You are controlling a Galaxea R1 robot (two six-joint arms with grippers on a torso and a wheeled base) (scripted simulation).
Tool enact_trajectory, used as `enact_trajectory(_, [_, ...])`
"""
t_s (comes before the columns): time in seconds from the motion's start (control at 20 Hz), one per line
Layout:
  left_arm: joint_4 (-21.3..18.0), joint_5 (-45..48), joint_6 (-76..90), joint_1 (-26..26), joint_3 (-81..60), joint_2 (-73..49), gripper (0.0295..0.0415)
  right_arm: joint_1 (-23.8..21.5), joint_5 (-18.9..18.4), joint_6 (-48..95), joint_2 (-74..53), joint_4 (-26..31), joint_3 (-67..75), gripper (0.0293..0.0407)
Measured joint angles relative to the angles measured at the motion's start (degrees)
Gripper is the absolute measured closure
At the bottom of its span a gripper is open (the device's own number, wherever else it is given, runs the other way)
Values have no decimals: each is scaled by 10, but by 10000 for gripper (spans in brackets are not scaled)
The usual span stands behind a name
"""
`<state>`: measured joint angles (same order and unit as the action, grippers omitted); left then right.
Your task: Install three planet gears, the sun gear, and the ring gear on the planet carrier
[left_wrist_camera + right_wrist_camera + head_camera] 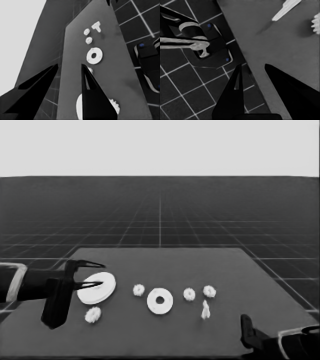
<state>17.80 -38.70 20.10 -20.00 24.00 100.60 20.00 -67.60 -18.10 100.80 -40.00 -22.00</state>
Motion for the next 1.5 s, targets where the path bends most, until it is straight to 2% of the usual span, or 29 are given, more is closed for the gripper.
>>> enact_trajectory(0.05, [-42,-28,-1,40,-41,-2,415,31,13,2,8,43,30,407])
enact_trajectory(0.1, [-25,-17,-1,26,-25,-1,414,19,8,1,5,26,17,392])
enact_trajectory(0.15, [-15,-10,-1,16,-14,-1,396,13,4,1,3,15,9,363])
enact_trajectory(0.2, [-9,-6,0,11,-9,-1,364,9,3,0,1,9,4,332])
enact_trajectory(0.25, [263,-213,-278,128,-1,9,328,6,1,0,1,5,2,320])
enact_trajectory(0.3, [256,-434,-561,182,46,90,308,5,1,0,0,3,0,317])
enact_trajectory(0.35, [139,-497,-718,195,130,152,310,4,0,0,0,2,0,316])
enact_trajectory(0.4, [55,-490,-788,201,206,182,317,4,0,0,0,1,-1,315])
enact_trajectory(0.45, [4,-478,-817,206,260,198,322,4,0,0,0,1,-1,315])
enact_trajectory(0.5, [-27,-469,-828,210,296,208,324,3,0,0,0,1,-1,315])
enact_trajectory(0.6, [-57,-462,-834,213,334,218,326,3,0,0,0,0,-2,315])
enact_trajectory(0.7, [-67,-459,-834,214,349,222,326,3,0,0,0,0,-2,315])
enact_trajectory(0.75, [-18,-431,-828,269,374,233,326,3,0,0,0,0,-2,315])
enact_trajectory(0.85, [22,-402,-819,323,412,250,326,3,0,0,0,0,-2,315])
enact_trajectory(1.2, [39,-385,-812,347,437,262,326,3,0,0,0,0,-2,315])
enact_trajectory(1.3, [40,-385,-812,347,437,262,397,3,0,0,0,0,-2,315])
enact_trajectory(1.5, [40,-385,-812,347,437,262,398,3,0,0,0,0,-2,315])
